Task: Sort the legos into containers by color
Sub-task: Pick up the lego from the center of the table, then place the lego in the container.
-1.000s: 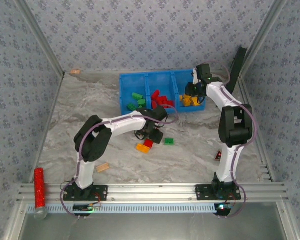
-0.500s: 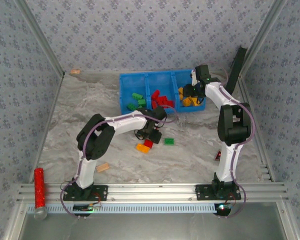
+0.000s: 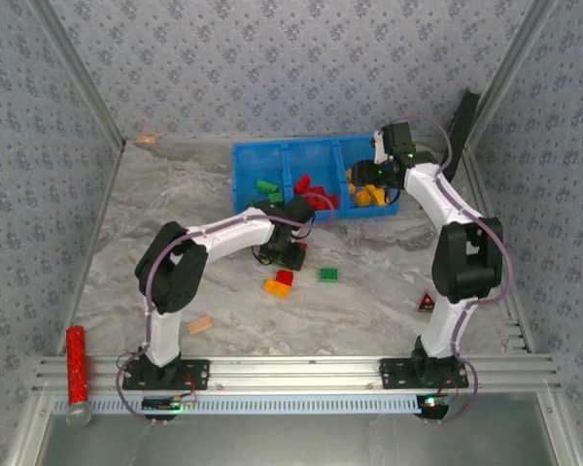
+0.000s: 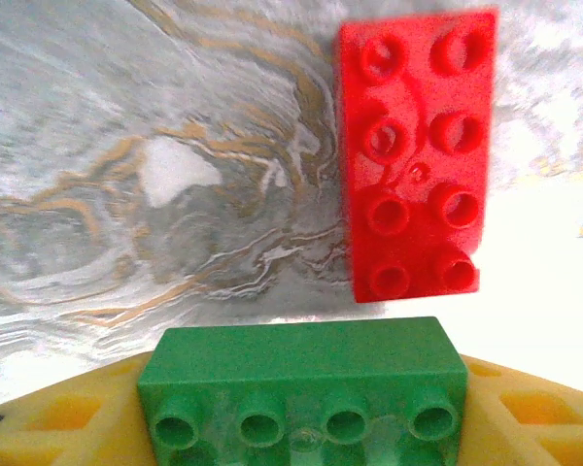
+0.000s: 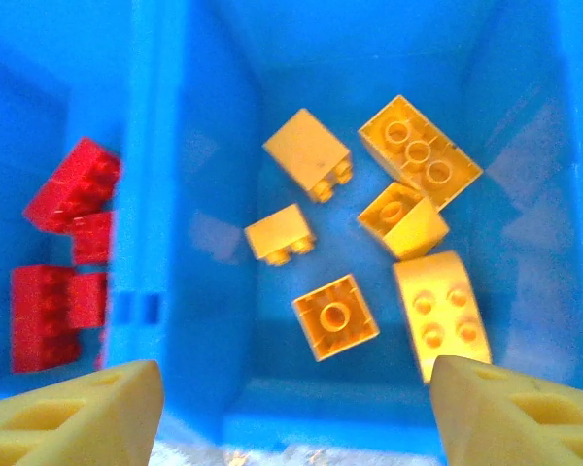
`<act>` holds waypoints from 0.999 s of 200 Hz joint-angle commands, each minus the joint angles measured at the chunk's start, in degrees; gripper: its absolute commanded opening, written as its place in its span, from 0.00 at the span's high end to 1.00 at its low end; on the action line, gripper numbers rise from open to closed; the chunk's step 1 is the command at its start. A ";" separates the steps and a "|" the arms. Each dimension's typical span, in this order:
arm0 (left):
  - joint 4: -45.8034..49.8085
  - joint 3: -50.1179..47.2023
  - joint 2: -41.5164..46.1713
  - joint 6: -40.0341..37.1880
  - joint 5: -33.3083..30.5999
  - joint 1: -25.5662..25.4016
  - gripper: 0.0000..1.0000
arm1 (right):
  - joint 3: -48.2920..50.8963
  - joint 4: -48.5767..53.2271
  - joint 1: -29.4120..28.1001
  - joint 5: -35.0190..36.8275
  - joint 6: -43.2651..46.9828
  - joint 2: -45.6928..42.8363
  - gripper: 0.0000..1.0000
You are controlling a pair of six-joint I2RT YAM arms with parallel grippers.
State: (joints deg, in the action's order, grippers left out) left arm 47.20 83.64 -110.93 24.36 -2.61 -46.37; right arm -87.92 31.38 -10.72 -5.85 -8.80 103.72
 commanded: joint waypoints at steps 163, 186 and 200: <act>-1.29 30.43 -8.42 -12.30 -0.34 17.82 0.45 | 20.07 0.31 -27.99 4.42 -29.63 -9.83 0.14; -0.36 34.82 -13.32 -12.06 0.22 18.71 0.44 | 16.79 0.97 -30.07 5.32 -31.03 -6.66 0.14; 0.63 37.11 -15.73 -11.72 0.62 19.16 0.42 | 16.10 1.14 -30.73 5.26 -32.05 -4.90 0.14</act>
State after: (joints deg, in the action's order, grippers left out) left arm 46.41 116.03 -123.50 13.04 -3.66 -28.10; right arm -69.06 31.31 -40.40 -2.50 -36.77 96.18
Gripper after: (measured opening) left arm 0.619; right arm 0.862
